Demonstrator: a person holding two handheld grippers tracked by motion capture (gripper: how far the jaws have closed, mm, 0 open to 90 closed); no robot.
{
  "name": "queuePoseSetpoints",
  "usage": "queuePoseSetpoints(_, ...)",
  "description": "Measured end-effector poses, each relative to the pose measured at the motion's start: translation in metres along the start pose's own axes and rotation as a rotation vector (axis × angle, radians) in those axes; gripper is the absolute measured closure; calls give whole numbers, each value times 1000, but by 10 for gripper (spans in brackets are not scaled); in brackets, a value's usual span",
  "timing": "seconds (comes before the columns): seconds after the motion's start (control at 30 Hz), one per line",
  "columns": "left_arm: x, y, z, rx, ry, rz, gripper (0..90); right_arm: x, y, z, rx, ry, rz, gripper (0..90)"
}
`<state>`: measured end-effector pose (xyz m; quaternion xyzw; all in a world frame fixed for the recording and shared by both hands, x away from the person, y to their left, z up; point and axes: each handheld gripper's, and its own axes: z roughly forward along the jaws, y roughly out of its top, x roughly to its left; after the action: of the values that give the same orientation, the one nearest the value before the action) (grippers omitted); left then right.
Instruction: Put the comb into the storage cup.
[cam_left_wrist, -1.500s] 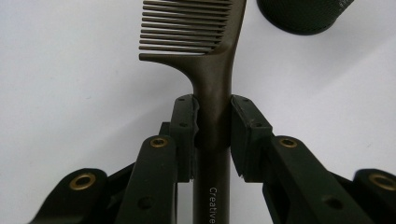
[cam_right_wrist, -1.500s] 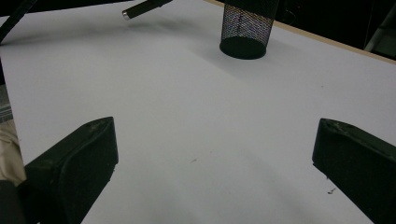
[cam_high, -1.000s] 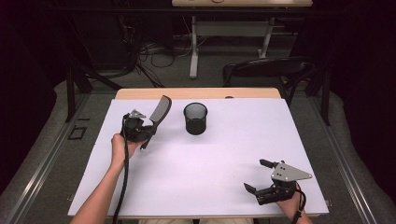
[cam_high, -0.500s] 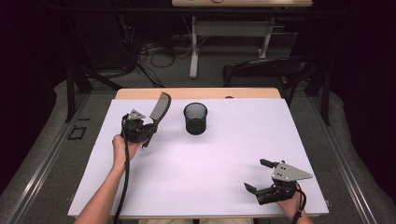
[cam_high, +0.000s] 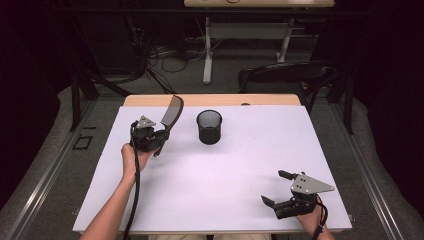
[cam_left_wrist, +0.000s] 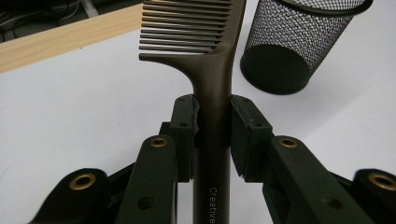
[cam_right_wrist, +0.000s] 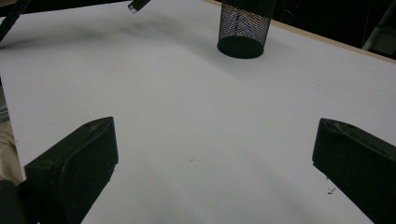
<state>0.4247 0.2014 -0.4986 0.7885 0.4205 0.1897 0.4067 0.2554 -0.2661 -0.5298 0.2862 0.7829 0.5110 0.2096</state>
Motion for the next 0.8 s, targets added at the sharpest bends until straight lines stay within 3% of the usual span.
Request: queuePoseSetpoints(0.8, -7, 23, -3, -79, 4, 4, 725, -1, -1, 1, 2, -2, 5, 0)
